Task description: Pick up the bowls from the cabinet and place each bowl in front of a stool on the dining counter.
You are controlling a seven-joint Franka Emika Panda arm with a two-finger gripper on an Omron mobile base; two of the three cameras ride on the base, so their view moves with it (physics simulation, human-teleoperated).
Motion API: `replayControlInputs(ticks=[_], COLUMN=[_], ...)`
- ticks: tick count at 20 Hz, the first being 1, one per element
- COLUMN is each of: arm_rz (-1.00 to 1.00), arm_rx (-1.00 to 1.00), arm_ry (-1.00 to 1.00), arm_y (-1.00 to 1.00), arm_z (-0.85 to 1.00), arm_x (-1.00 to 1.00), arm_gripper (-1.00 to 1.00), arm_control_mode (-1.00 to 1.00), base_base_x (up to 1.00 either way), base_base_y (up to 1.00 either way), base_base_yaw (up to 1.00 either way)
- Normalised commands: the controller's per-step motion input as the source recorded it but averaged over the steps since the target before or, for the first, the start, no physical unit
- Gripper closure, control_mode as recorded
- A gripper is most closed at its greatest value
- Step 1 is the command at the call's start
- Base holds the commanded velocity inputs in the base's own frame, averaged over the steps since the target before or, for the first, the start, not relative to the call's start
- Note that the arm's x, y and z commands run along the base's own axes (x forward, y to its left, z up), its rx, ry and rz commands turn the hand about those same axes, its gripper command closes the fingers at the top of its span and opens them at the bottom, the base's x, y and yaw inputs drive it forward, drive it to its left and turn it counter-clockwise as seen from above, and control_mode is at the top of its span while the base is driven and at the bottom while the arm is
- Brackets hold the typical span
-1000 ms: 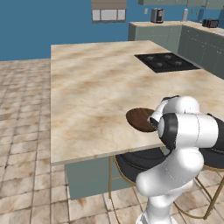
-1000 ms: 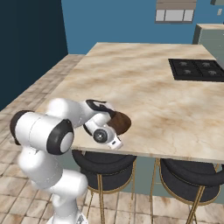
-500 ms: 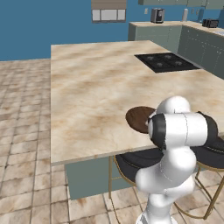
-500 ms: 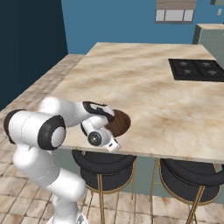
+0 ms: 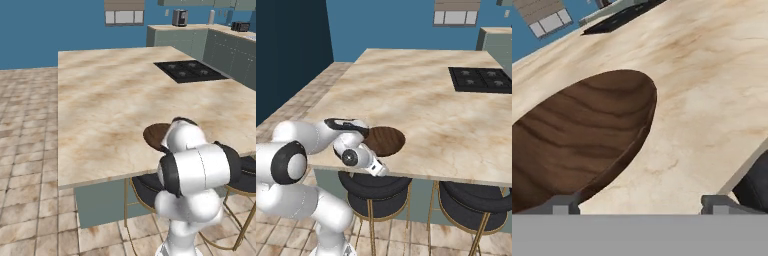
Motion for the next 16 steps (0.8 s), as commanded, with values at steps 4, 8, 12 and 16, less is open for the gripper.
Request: replayControlInputs(ticks=[4, 8, 12, 16], arm_rz=[0.0, 0.0, 0.0, 0.0], arm_rx=[-0.07, -0.06, -0.05, -0.05], arm_ry=[0.13, 0.09, 0.01, 0.0], arm_y=[-0.25, -0.31, -0.24, -0.25], arm_z=[0.83, 0.92, 1.0, 1.0], arm_x=[-0.31, -0.34, -0.2, 0.0], arm_gripper=[-1.0, -1.0, -1.0, -1.0], arm_control_mode=[-1.0, -1.0, -1.0, -1.0], base_base_x=[0.0, 0.0, 0.0, 0.0], base_base_y=[0.0, 0.0, 0.0, 0.0], base_base_yaw=[0.0, 0.0, 0.0, 0.0])
